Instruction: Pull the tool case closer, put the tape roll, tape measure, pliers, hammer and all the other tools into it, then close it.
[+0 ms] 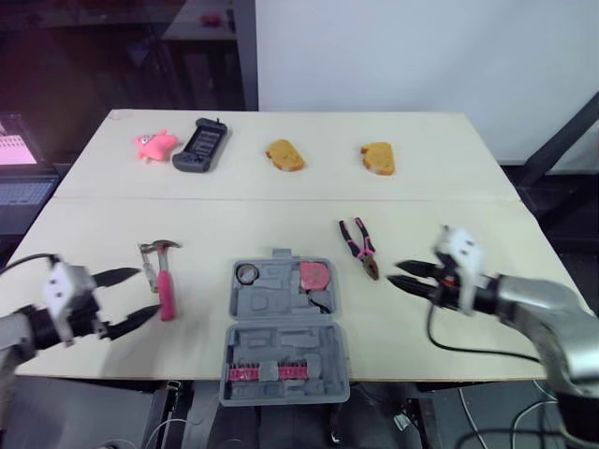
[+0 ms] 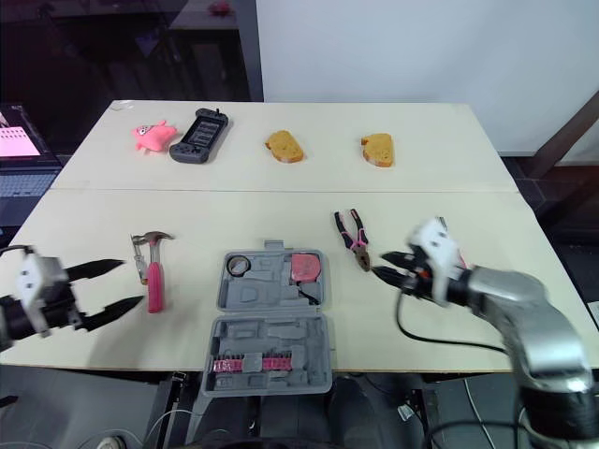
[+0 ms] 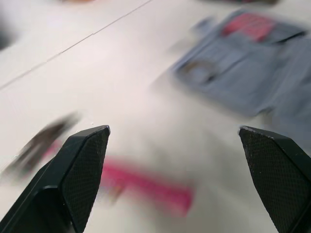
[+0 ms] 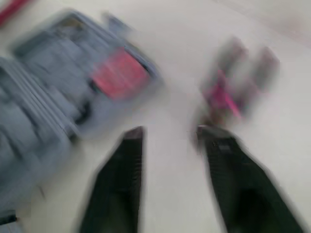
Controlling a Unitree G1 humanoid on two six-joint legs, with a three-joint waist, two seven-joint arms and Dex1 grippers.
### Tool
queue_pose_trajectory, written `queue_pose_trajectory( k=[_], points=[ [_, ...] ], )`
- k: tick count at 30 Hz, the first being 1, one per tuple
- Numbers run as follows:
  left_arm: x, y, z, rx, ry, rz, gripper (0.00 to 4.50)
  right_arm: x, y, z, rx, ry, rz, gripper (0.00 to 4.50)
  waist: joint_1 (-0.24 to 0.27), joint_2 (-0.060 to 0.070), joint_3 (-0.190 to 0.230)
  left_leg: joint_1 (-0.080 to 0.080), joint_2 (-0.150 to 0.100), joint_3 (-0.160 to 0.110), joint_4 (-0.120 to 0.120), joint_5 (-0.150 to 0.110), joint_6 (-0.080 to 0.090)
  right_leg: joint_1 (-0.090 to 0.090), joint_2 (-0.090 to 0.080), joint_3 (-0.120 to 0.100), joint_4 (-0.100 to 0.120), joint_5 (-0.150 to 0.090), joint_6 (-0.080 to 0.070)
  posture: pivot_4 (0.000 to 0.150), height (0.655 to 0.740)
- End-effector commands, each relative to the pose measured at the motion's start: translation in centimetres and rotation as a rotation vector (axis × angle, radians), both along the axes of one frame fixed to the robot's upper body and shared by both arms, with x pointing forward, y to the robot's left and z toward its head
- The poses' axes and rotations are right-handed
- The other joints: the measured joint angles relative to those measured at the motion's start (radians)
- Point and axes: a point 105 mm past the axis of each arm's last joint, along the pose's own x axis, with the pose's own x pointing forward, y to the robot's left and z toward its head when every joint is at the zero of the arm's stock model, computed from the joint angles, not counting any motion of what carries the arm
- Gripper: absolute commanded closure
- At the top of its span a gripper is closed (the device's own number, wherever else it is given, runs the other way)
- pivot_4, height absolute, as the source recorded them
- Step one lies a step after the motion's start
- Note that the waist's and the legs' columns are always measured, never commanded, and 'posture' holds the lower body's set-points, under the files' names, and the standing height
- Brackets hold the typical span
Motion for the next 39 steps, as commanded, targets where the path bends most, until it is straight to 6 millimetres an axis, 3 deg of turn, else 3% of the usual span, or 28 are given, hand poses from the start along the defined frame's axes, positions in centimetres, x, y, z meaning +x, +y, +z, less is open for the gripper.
queue_pose_trajectory(
  k=[1,2,8,11,15,24,26,28,30,34,37,39],
  points=[
    [-1.2,4.8,1.1,0.082,-0.037,0.16,0.0,-1.9,-4.2,2.3,0.025,-0.088,-0.106,0.55,-0.003,0.0,0.0,0.0,0.0,0.0,0.0,0.0,0.0,0.0,0.0,0.0,0.0,0.0,0.0,0.15,0.74],
    [-1.6,5.7,1.1,0.091,-0.032,0.188,0.0,-2.5,-5.3,2.4,0.028,-0.086,-0.141,0.03,-0.005,0.0,0.0,0.0,0.0,0.0,0.0,0.0,0.0,0.0,0.0,0.0,0.0,0.0,0.0,0.15,0.74],
    [-3.7,10.9,1.7,0.122,-0.006,0.362,0.0,-6.4,-11.6,2.0,0.007,-0.053,-0.335,0.03,-0.004,-0.002,0.001,0.001,0.0,0.001,0.0,0.0,0.0,-0.001,-0.002,0.0,-0.001,0.0,-0.001,0.15,0.74],
    [-4.1,12.3,2.1,0.133,0.001,0.411,0.0,-7.3,-13.4,2.0,-0.014,-0.06,-0.387,0.03,-0.004,-0.002,0.001,0.001,0.0,0.003,-0.002,0.0,0.0,-0.002,-0.002,0.0,-0.002,0.0,-0.001,0.15,0.74],
    [-4.0,12.6,2.0,0.142,0.006,0.408,0.0,-7.2,-13.8,1.4,-0.022,-0.063,-0.395,0.03,-0.006,-0.001,0.0,0.002,0.0,0.003,-0.002,0.0,0.0,-0.001,-0.002,0.0,-0.002,0.0,-0.002,0.15,0.74],
    [-3.2,11.5,0.8,0.118,0.02,0.362,0.0,-6.4,-11.6,0.8,-0.029,-0.06,-0.34,0.03,-0.004,0.0,0.0,0.002,0.0,0.003,-0.004,0.0,0.0,-0.001,-0.002,0.0,-0.001,0.0,-0.001,0.15,0.74],
    [-2.3,10.4,0.5,0.096,0.011,0.313,0.0,-5.5,-9.3,2.1,-0.03,-0.096,-0.27,0.03,-0.003,0.001,0.0,0.002,0.0,0.003,-0.003,0.0,0.0,-0.001,-0.002,0.0,-0.001,0.0,-0.001,0.15,0.74],
    [-0.9,7.7,0.0,0.063,0.003,0.194,0.0,-4.3,-5.5,3.4,-0.014,-0.133,-0.177,0.03,-0.004,0.001,0.0,0.002,0.0,0.003,-0.003,0.0,-0.001,-0.001,-0.002,0.0,-0.001,0.0,-0.001,0.15,0.74],
    [0.0,5.4,-0.3,0.047,0.002,0.101,0.0,-3.6,-2.9,4.2,0.019,-0.152,-0.141,0.03,-0.004,0.001,0.0,0.002,0.0,0.003,-0.003,0.001,-0.001,0.0,-0.002,0.001,0.0,0.0,-0.001,0.15,0.74],
    [1.3,-0.9,0.0,-0.034,-0.022,-0.1,0.0,-2.7,0.1,3.7,0.044,-0.131,-0.159,0.03,0.003,-0.003,-0.001,0.001,0.0,0.002,-0.003,0.001,-0.002,0.0,-0.001,0.001,0.0,0.0,-0.001,0.15,0.74],
    [1.7,-5.6,0.3,-0.1,-0.009,-0.223,0.0,-1.0,2.3,2.6,0.049,-0.141,-0.279,0.03,0.002,-0.003,-0.001,0.0,0.0,0.001,-0.003,0.001,-0.002,0.0,-0.001,0.001,0.0,0.002,0.002,0.15,0.74],
    [1.6,-7.7,0.3,-0.12,-0.001,-0.281,0.0,0.0,3.5,1.4,0.054,-0.129,-0.359,0.03,-0.001,-0.002,0.0,0.0,0.0,0.0,-0.002,0.001,-0.002,0.0,-0.001,0.001,0.0,0.001,0.001,0.15,0.74]
  ],
)
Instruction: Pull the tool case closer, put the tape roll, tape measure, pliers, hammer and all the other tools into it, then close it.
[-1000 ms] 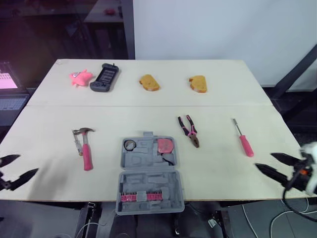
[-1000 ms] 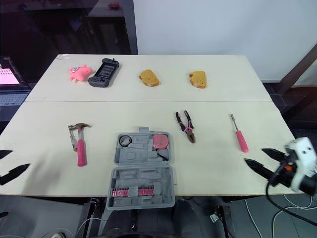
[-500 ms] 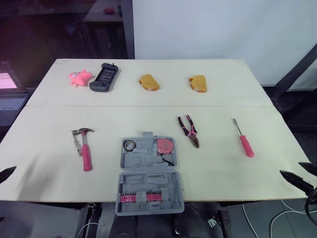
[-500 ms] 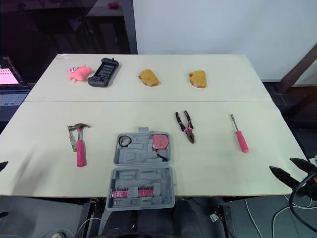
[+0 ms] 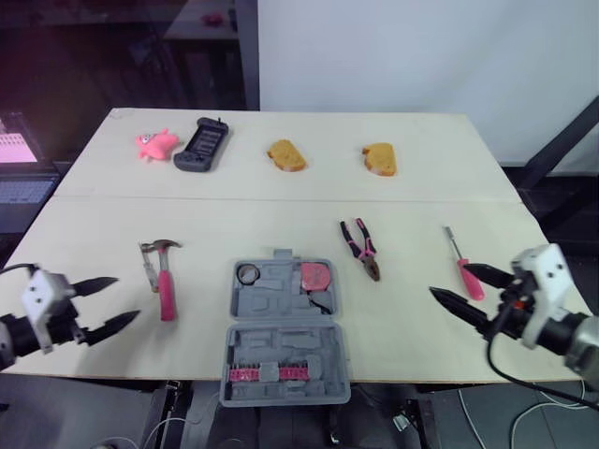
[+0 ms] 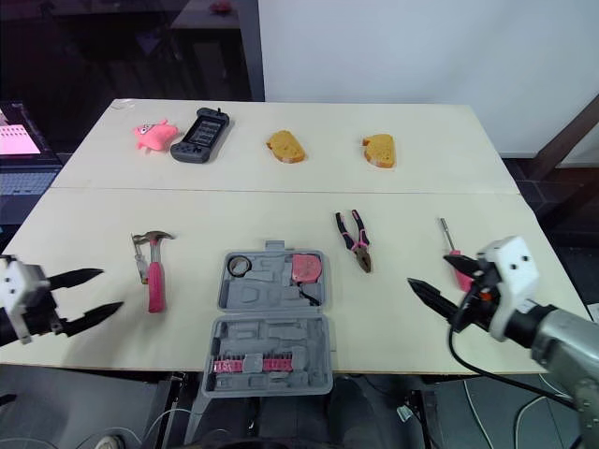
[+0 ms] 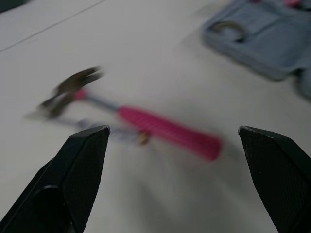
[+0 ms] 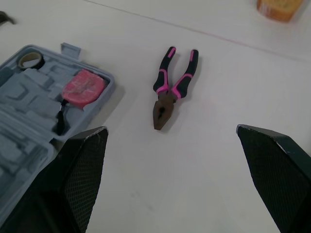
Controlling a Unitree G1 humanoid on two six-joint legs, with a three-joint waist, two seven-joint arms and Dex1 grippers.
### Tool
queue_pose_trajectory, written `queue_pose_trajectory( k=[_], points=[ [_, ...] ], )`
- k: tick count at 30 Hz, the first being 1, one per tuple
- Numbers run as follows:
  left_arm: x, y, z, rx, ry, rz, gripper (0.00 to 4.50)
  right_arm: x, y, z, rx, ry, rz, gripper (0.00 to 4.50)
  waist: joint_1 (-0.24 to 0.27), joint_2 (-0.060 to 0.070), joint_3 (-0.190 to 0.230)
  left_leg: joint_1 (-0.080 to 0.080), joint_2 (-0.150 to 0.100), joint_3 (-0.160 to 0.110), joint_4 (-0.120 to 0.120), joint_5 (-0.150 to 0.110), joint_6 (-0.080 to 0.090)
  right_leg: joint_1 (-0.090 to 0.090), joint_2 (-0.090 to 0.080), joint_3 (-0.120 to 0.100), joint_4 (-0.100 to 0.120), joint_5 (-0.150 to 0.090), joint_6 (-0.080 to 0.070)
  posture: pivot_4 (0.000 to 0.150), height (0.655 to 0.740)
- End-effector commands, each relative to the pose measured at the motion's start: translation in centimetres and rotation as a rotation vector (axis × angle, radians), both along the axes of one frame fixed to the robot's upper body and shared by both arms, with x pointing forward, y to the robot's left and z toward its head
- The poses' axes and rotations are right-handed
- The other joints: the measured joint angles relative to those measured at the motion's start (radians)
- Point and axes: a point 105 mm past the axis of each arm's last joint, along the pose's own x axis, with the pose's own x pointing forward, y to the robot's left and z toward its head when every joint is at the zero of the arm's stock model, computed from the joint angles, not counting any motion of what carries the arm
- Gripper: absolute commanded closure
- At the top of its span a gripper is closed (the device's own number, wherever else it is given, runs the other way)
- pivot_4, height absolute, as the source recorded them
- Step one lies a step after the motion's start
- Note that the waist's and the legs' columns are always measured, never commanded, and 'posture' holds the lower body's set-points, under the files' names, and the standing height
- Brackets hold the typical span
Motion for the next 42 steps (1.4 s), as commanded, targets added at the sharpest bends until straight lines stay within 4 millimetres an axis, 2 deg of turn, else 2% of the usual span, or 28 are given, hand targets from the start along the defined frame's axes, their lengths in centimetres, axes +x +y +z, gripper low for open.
queue_pose_trajectory(
  k=[1,3,6,12,16,20,28,38,41,42],
  points=[
    [-0.1,-3.4,0.8,-0.017,-0.021,-0.113,0.0,1.2,1.8,-1.4,-0.034,0.01,-0.123,0.03,-0.004,0.002,0.0,0.0,0.0,0.0,0.0,0.0,0.0,0.0,0.0,0.0,0.0,-0.001,-0.002,0.15,0.74],
    [-0.3,-4.6,0.7,-0.022,-0.019,-0.15,0.0,2.1,2.2,-2.6,-0.024,0.029,-0.22,0.03,-0.007,0.002,0.0,0.001,0.0,0.0,0.0,0.0,0.0,0.0,0.001,0.001,0.001,-0.001,-0.002,0.15,0.74],
    [-0.8,-5.9,0.6,-0.014,-0.055,-0.228,0.0,3.2,4.3,-3.7,-0.022,0.045,-0.249,0.03,-0.008,0.003,0.001,0.001,0.0,0.0,0.0,0.0,0.0,0.0,0.001,0.002,0.001,-0.001,-0.002,0.15,0.74],
    [-1.3,-6.9,0.3,-0.029,-0.038,-0.284,0.0,6.4,6.5,-5.4,-0.044,0.067,-0.309,0.03,-0.003,0.003,0.001,0.0,0.0,0.0,0.001,0.0,0.0,-0.001,0.001,0.002,0.0,-0.001,-0.002,0.15,0.74],
    [-1.2,-7.5,0.4,-0.034,-0.048,-0.302,0.0,8.2,6.3,-7.1,-0.07,0.099,-0.361,0.03,-0.003,0.003,0.001,0.0,0.0,0.0,0.002,0.0,0.0,-0.001,0.001,0.002,0.001,-0.001,-0.002,0.15,0.74],
    [-1.3,-8.0,0.5,-0.036,-0.053,-0.317,0.0,9.6,6.6,-7.8,-0.07,0.102,-0.348,0.03,-0.006,0.003,0.001,0.0,0.0,0.0,0.002,0.0,0.0,-0.001,0.001,0.002,0.001,0.0,0.0,0.15,0.74],
    [-1.4,-8.3,0.6,-0.028,-0.056,-0.322,0.0,10.5,6.5,-9.6,-0.04,0.16,-0.331,0.03,-0.008,0.003,0.001,0.0,0.0,0.0,0.001,0.0,0.0,-0.001,0.002,0.002,0.001,0.001,0.001,0.15,0.74],
    [-1.4,-8.2,0.6,-0.025,-0.055,-0.308,0.0,11.2,6.3,-10.8,-0.051,0.206,-0.324,0.03,-0.01,0.002,0.0,0.001,0.0,0.0,0.002,0.0,0.0,0.0,0.002,0.002,0.001,0.001,0.001,0.15,0.74],
    [-1.4,-8.2,0.6,-0.025,-0.054,-0.305,0.0,11.2,6.2,-10.9,-0.055,0.215,-0.326,0.82,-0.009,0.002,0.0,0.001,0.0,0.0,0.002,0.0,0.0,0.0,0.002,0.002,0.001,0.001,0.001,0.15,0.74],
    [-1.4,-8.2,0.6,-0.026,-0.054,-0.303,0.0,11.1,6.2,-10.9,-0.056,0.218,-0.327,1.3,-0.009,0.002,0.0,0.001,0.0,0.0,0.002,0.0,0.0,0.0,0.002,0.002,0.001,0.001,0.001,0.15,0.74]
  ],
)
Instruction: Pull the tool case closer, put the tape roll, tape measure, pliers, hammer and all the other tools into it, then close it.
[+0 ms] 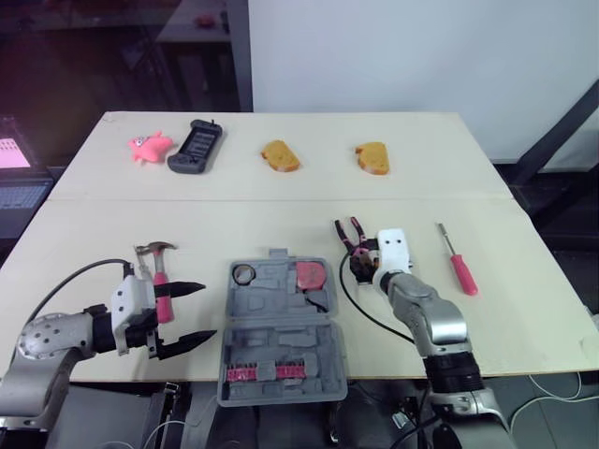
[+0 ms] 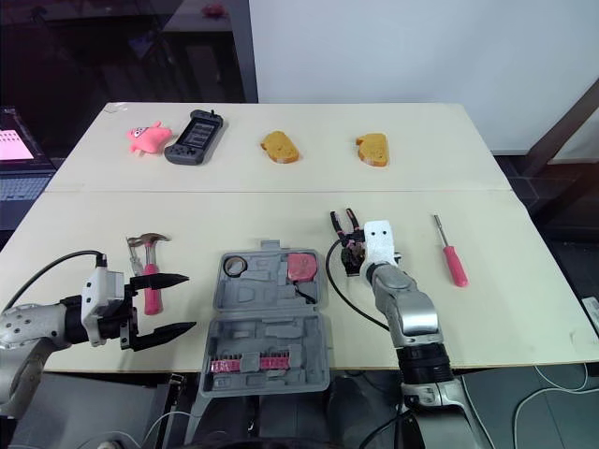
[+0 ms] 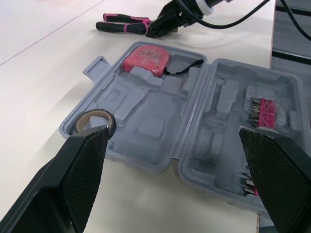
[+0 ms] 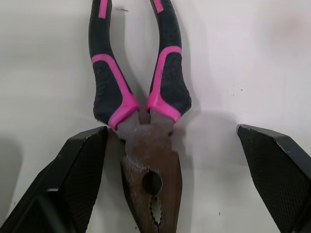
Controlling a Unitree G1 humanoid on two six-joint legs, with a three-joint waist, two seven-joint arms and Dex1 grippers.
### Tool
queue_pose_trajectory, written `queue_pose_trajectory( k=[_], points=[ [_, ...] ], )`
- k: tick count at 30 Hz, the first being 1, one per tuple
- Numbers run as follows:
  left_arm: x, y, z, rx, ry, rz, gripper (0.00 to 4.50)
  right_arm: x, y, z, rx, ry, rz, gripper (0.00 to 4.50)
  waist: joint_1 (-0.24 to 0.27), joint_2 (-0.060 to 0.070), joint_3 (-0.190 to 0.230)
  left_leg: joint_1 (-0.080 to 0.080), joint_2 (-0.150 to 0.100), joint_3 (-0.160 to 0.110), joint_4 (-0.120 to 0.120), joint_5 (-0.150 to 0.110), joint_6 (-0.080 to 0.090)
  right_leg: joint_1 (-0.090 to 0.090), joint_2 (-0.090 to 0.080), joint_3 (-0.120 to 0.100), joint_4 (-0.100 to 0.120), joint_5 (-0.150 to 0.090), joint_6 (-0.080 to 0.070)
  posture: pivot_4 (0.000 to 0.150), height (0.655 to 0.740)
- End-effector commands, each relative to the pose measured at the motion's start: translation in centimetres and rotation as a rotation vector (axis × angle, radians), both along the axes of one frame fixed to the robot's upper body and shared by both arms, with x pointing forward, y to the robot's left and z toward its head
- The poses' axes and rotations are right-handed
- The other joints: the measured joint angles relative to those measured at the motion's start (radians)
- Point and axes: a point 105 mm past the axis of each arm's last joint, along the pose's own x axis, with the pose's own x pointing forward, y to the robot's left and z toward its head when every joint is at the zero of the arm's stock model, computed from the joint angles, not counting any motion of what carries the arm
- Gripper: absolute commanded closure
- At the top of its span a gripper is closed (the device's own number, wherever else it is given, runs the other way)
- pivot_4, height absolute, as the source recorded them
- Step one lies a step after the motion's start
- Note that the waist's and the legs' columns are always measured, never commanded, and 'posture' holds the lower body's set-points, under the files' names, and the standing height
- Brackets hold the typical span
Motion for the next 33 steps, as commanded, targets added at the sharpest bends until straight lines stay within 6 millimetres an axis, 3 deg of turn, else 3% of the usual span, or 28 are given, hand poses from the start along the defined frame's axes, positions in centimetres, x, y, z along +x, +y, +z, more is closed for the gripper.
queue_pose_trajectory(
  k=[1,4,5,14,17,20,22,25,30,33],
  points=[
    [-0.1,-0.3,0.6,0.003,-0.023,-0.01,0.0,-0.5,-0.1,-1.3,0.008,0.056,-0.009,1.69,0.001,0.0,0.0,0.0,0.0,0.0,0.0,0.0,0.0,0.0,0.0,0.0,0.0,0.0,0.0,0.15,0.74],
    [-0.2,-0.3,0.5,0.004,-0.021,-0.009,0.0,-0.8,-0.3,-1.3,0.007,0.061,-0.014,3.25,0.001,0.0,0.0,0.0,0.0,0.0,0.0,0.0,0.0,0.0,0.0,0.0,0.0,0.0,0.0,0.15,0.74],
    [-0.2,-0.3,0.5,0.004,-0.022,-0.008,0.0,-0.8,-0.3,-1.3,0.008,0.06,-0.013,3.53,0.002,0.0,0.0,0.0,0.0,0.0,0.0,0.0,0.0,0.0,0.0,0.0,0.0,0.0,0.0,0.15,0.74],
    [0.2,-0.5,0.5,-0.002,-0.024,-0.006,0.0,-0.6,0.7,1.0,-0.016,-0.051,0.075,3.53,0.002,0.0,0.0,0.0,0.0,0.0,0.0,0.0,0.0,0.0,0.0,0.0,0.0,0.0,0.0,0.15,0.74],
    [0.5,-0.4,0.5,-0.003,-0.029,0.001,0.0,-0.5,1.0,3.6,-0.042,-0.155,0.126,3.53,0.002,0.001,0.001,0.0,0.0,0.0,-0.001,0.0,0.0,-0.001,0.0,0.0,0.0,0.0,0.0,0.15,0.74],
    [0.8,0.0,0.5,0.003,-0.032,0.018,0.0,-1.0,2.3,8.1,-0.074,-0.26,0.269,3.53,0.002,0.006,0.004,-0.002,0.0,0.0,0.0,0.0,0.0,-0.002,0.0,0.0,0.0,0.0,0.0,0.15,0.74],
    [1.1,0.3,0.5,0.008,-0.034,0.035,0.0,-2.0,3.8,10.8,-0.083,-0.299,0.402,3.53,0.001,0.009,0.005,-0.002,0.0,0.0,0.0,0.0,0.0,-0.002,0.0,0.0,0.0,0.0,0.001,0.15,0.74],
    [1.5,1.1,0.7,0.012,-0.041,0.065,0.0,-4.9,6.6,13.1,-0.102,-0.228,0.694,3.53,0.001,0.008,0.005,-0.001,0.0,-0.001,-0.001,0.0,0.0,-0.003,0.001,0.0,0.001,0.0,0.001,0.15,0.74],
    [1.5,2.2,0.8,0.024,-0.033,0.085,0.0,-9.7,8.9,13.7,-0.215,0.005,1.064,3.53,0.004,0.008,0.005,-0.001,0.001,-0.002,-0.002,-0.001,0.001,-0.002,0.001,-0.001,0.0,0.0,0.0,0.15,0.74],
    [0.8,3.1,0.5,0.037,-0.004,0.08,0.0,-10.2,10.0,13.7,-0.344,0.095,1.176,3.53,0.002,0.009,0.007,-0.002,0.0,-0.001,-0.001,-0.001,0.001,-0.004,0.0,-0.001,0.0,-0.001,-0.003,0.15,0.74]
  ],
)
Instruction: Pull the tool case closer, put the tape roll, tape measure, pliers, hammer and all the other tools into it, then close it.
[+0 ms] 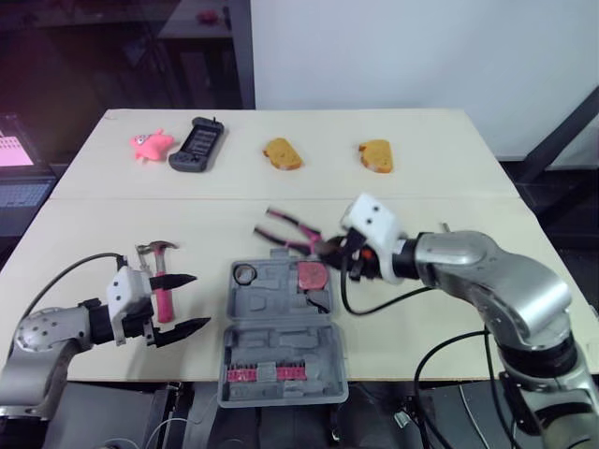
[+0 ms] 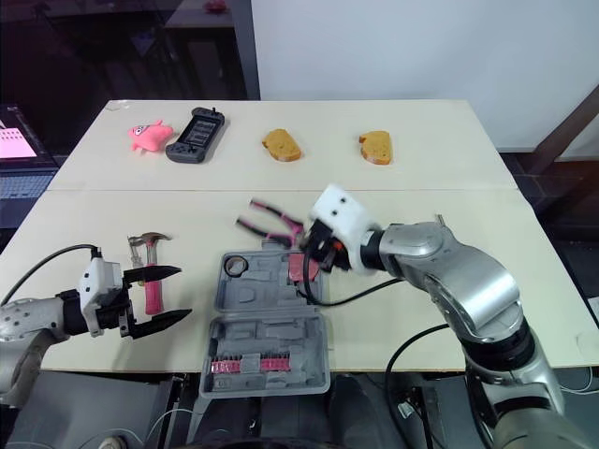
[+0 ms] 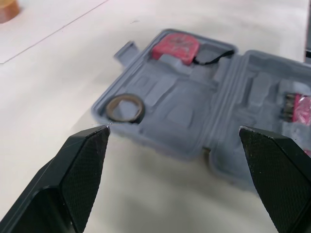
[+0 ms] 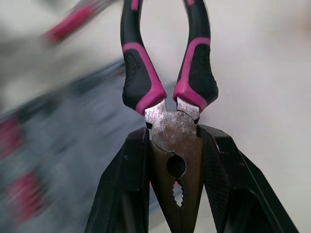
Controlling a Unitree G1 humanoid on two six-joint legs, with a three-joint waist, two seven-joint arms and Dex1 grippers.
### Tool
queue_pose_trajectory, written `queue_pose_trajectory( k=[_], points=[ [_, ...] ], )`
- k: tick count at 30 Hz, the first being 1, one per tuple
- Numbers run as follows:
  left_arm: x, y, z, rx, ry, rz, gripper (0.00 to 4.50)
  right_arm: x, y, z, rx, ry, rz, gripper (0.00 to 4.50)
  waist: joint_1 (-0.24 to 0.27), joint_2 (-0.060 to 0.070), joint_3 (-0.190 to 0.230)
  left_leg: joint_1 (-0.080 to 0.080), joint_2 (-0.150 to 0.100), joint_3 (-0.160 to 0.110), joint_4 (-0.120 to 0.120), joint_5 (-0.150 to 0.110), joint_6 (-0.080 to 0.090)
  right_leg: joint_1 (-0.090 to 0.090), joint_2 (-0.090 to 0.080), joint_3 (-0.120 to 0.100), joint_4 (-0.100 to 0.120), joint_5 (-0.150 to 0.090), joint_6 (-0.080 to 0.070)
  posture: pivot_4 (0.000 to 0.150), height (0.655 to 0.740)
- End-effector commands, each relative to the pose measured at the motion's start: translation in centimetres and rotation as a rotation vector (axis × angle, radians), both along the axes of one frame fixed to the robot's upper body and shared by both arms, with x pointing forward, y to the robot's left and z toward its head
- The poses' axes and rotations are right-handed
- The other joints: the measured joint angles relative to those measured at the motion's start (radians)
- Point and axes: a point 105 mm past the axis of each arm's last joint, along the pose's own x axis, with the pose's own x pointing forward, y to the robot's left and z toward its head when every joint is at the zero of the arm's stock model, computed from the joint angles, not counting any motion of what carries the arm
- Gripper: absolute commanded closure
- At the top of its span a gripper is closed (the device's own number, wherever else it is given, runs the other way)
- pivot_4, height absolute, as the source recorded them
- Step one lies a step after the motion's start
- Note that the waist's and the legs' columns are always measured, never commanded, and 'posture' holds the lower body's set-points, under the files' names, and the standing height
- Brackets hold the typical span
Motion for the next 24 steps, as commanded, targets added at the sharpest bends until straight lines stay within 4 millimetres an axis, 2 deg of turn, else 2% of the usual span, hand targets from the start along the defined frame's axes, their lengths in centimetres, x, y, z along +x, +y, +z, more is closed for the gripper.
queue_pose_trajectory(
  k=[1,5,12,24],
  points=[
    [-0.5,1.2,0.7,0.014,-0.009,-0.005,0.0,-0.7,1.5,0.8,-0.091,-0.008,0.115,3.53,-0.004,0.0,0.0,0.0,0.0,0.0,0.0,0.0,0.0,0.0,0.0,0.0,0.0,0.0,0.0,0.15,0.74],
    [-1.3,2.1,0.6,0.032,0.009,-0.018,0.0,-0.3,3.4,-0.5,-0.207,-0.003,0.19,3.53,-0.005,0.0,0.0,0.0,0.0,0.0,0.001,0.0,0.0,-0.001,0.0,0.0,0.0,0.0,-0.001,0.15,0.74],
    [-2.2,2.9,1.2,0.065,0.015,-0.054,0.0,1.0,5.2,-1.9,-0.306,-0.025,0.222,3.53,-0.01,0.0,0.0,-0.002,0.0,0.001,0.002,0.0,0.0,-0.001,-0.001,0.0,0.0,0.0,-0.001,0.15,0.74],
    [-2.6,2.2,1.2,0.068,0.01,-0.077,0.0,1.6,7.0,-3.0,-0.372,-0.051,0.264,3.53,-0.026,-0.001,0.0,-0.002,0.0,0.001,0.002,0.0,0.0,-0.002,0.0,0.0,0.001,0.001,0.002,0.15,0.74]
  ],
)
